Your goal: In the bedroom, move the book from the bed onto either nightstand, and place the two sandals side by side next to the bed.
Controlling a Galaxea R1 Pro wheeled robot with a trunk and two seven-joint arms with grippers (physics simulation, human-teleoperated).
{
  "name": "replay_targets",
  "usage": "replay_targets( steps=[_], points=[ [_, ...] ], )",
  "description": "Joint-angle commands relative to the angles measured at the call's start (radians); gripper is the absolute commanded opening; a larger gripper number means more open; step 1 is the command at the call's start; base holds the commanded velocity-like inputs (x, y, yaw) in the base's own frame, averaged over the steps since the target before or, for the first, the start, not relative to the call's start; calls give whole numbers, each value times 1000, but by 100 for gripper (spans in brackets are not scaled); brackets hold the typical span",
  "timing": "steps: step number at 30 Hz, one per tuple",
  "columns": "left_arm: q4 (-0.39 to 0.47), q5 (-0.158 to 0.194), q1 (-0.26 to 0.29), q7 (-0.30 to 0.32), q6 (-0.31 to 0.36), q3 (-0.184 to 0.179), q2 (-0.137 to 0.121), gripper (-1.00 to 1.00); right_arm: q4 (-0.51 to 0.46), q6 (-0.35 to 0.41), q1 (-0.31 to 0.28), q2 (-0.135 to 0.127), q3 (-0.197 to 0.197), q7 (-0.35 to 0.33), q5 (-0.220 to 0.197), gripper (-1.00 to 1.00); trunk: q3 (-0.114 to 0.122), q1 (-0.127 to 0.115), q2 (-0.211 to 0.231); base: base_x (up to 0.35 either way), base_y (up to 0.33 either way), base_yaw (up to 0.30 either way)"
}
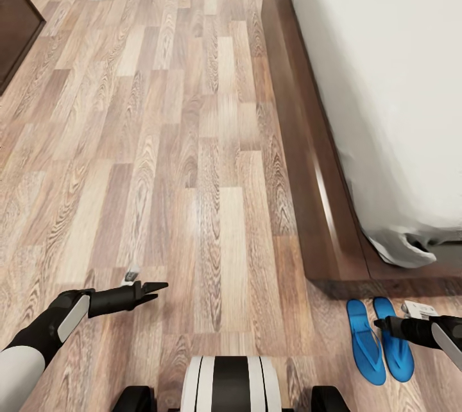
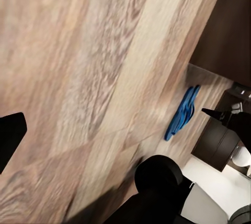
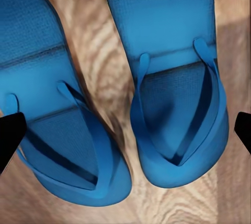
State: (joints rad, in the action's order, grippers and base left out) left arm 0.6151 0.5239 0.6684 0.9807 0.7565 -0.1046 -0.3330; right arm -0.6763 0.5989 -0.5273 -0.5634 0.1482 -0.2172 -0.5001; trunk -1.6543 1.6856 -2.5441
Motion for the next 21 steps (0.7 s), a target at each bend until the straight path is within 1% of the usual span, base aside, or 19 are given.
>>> replay_targets(
  steps=[1,5,7,8,10,11,14,15,16,17,19,20,21],
  points=[
    [0,7,0,0,6,-4,-1,100,0,3,0,-1,3,-2,0,100,3,-1,0,0,0,0],
    [-9,8,0,-2,0,-4,5,100,10,-2,2,-9,1,-9,-3,100,19,-2,1,0,0,0],
    [-37,7,0,-1,-22,-5,5,100,14,-4,4,-11,0,-23,-6,100,27,-3,1,0,0,0],
    [-61,7,0,-1,-47,-5,6,100,22,-5,6,-13,0,-48,-8,100,30,-4,2,0,0,0],
    [-86,7,0,-1,-77,-4,6,100,43,-7,7,-15,-1,-90,-9,100,38,-5,2,0,0,0],
    [-109,7,0,-1,-105,-4,6,100,81,-8,8,-16,-1,-150,-10,100,42,-5,2,0,0,0],
    [-142,7,0,-1,-138,-5,6,100,162,-15,8,-23,-1,-265,-10,100,54,-6,3,0,0,0],
    [-159,7,0,-1,-151,-4,6,100,222,-29,9,-32,-2,-347,-10,100,58,-7,3,0,0,0],
    [-174,7,0,-1,-160,-4,6,100,276,-51,9,-41,-2,-429,-10,100,61,-7,4,0,0,0],
    [-182,7,0,-1,-164,-4,6,100,300,-64,9,-44,-2,-468,-10,100,65,-8,4,0,0,0],
    [-218,7,0,-1,-184,-4,6,100,374,-124,9,-52,-2,-596,-9,100,73,-9,4,0,0,0],
    [-232,7,0,0,-193,-4,6,100,388,-137,9,-53,-2,-620,-9,100,77,-9,4,0,0,0],
    [-284,7,0,0,-237,-5,6,100,421,-166,9,-56,-1,-669,-9,100,81,-10,5,0,0,0]
  ],
)
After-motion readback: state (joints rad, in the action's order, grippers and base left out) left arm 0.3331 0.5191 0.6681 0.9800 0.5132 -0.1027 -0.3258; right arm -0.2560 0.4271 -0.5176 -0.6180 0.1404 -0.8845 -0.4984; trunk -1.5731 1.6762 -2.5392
